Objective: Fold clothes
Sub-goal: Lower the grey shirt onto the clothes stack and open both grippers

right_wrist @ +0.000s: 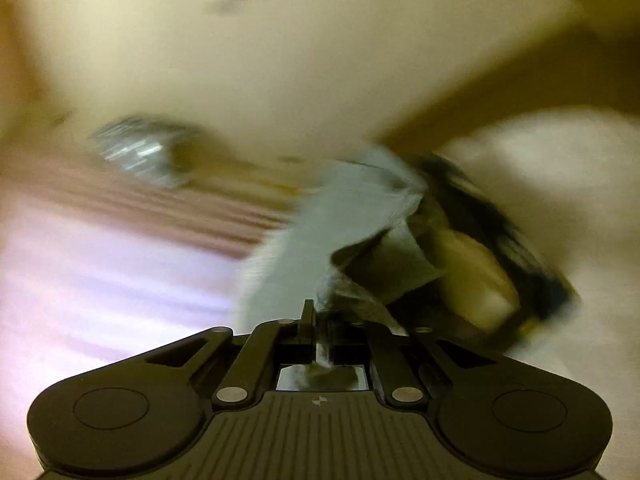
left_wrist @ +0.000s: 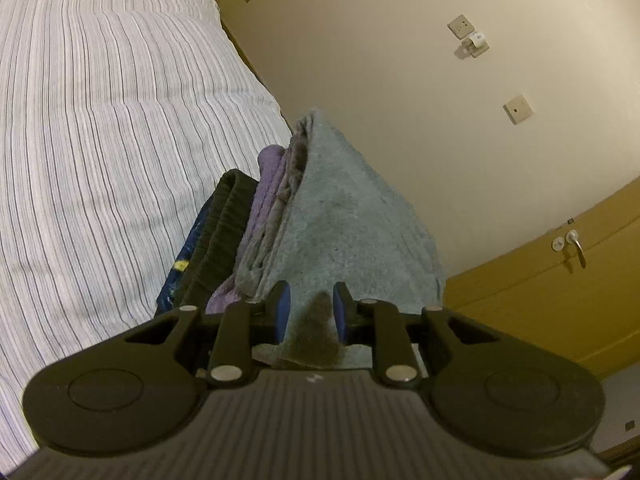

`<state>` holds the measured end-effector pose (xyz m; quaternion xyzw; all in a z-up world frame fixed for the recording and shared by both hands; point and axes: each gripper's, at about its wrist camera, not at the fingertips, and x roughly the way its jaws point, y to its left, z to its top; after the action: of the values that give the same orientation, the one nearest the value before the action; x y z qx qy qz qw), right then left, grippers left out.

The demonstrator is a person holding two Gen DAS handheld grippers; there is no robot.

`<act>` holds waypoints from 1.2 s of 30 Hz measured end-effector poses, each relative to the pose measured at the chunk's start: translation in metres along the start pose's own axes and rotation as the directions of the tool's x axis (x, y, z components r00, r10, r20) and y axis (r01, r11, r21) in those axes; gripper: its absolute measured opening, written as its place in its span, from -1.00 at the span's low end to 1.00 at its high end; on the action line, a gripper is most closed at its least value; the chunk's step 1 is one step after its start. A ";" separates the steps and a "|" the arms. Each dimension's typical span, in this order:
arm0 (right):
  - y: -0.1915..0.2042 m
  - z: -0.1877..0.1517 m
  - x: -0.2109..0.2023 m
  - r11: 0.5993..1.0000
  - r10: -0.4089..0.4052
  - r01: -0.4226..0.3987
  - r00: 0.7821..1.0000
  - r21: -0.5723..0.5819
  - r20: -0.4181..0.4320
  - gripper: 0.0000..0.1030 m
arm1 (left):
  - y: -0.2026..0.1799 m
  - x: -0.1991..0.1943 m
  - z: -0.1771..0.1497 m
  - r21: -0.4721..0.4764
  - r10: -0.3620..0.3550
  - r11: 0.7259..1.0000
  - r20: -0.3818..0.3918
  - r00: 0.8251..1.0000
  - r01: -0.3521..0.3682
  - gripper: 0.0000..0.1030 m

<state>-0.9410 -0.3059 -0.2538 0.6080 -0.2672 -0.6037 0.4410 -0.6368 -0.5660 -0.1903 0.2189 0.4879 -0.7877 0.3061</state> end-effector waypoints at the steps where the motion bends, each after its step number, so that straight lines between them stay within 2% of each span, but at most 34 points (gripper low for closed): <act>1: -0.011 -0.001 0.000 0.999 -0.041 0.041 0.999 0.035 -0.018 -0.85 | 0.000 -0.001 -0.001 0.019 0.020 1.000 -0.008 1.000 -0.020 -0.66; 2: -0.015 0.000 -0.002 0.996 -0.072 0.073 0.997 0.046 -0.020 -0.68 | 0.001 -0.001 -0.002 0.038 0.040 0.999 -0.016 0.999 -0.039 -0.66; 3: -0.017 0.001 -0.004 0.993 -0.102 0.103 0.995 0.052 -0.019 -0.27 | 0.001 -0.002 -0.002 0.054 0.058 0.997 -0.021 0.998 -0.057 -0.66; 4: -0.019 0.001 -0.007 0.989 -0.131 0.132 0.991 0.059 -0.018 -0.12 | 0.001 -0.004 -0.003 0.065 0.073 0.995 -0.025 0.997 -0.072 -0.66; 6: -0.013 0.001 -0.010 0.991 -0.130 0.130 0.992 0.013 -0.003 -0.12 | 0.001 -0.010 -0.002 0.073 0.077 0.995 -0.025 0.997 -0.075 -0.66; 9: 0.006 0.004 -0.017 0.995 -0.098 0.099 0.995 -0.021 0.027 -0.12 | -0.007 -0.023 0.001 0.069 0.010 0.998 -0.012 1.000 -0.009 -0.66; 12: 0.035 -0.010 -0.021 0.968 -0.166 0.186 0.978 -0.169 0.123 -0.13 | -0.025 -0.032 0.005 0.106 -0.043 0.994 0.016 0.999 0.041 -0.65; 13: 0.050 -0.015 -0.022 0.935 -0.175 0.219 0.969 -0.278 0.173 -0.12 | -0.032 -0.031 0.007 0.135 -0.037 0.990 0.026 0.999 0.033 -0.65; 15: 0.077 -0.024 -0.014 0.846 -0.159 0.248 0.962 -0.471 0.222 -0.12 | -0.045 -0.021 0.012 0.204 -0.005 0.979 0.041 0.999 -0.003 -0.62; 19: 0.100 -0.043 0.039 0.672 -0.112 0.232 0.971 -0.704 0.213 -0.12 | -0.060 0.016 0.009 0.334 0.086 0.937 0.054 0.995 -0.099 -0.62; 20: 0.097 -0.049 0.060 0.631 -0.137 0.233 0.972 -0.740 0.190 -0.12 | -0.058 0.027 0.004 0.360 0.113 0.925 0.054 0.992 -0.125 -0.63; 22: 0.080 -0.058 0.099 0.570 -0.223 0.267 0.960 -0.777 0.166 -0.12 | -0.054 0.047 -0.006 0.404 0.162 0.898 0.061 0.985 -0.173 -0.61; 23: 0.073 -0.059 0.110 0.559 -0.239 0.275 0.957 -0.782 0.165 -0.12 | -0.050 0.053 -0.009 0.408 0.171 0.894 0.063 0.983 -0.182 -0.61; 25: 0.059 -0.061 0.128 0.547 -0.256 0.286 0.952 -0.787 0.168 -0.12 | -0.040 0.060 -0.008 0.376 0.170 0.910 0.045 0.984 -0.175 -0.66; 29: 0.072 -0.051 0.127 0.558 -0.303 0.285 0.944 -0.779 0.129 -0.12 | -0.042 0.046 0.007 0.335 0.193 0.922 0.031 0.981 -0.192 -0.84; 30: 0.079 -0.048 0.125 0.562 -0.320 0.290 0.940 -0.775 0.119 -0.12 | -0.047 0.038 0.012 0.334 0.191 0.922 0.052 0.980 -0.197 -0.84; 33: 0.097 -0.031 0.116 0.589 -0.245 0.270 0.958 -0.762 0.151 -0.12 | -0.065 0.030 0.030 0.361 0.157 0.914 0.108 0.982 -0.186 -0.84; 36: 0.101 -0.012 0.145 0.564 -0.249 0.293 0.952 -0.772 0.179 -0.12 | -0.076 0.049 0.042 0.416 0.149 0.890 0.114 0.982 -0.183 -0.83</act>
<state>-0.8897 -0.4752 -0.2410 0.3689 0.1123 -0.7342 0.5588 -0.7269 -0.5914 -0.1556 0.2902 0.2716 -0.8538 0.3362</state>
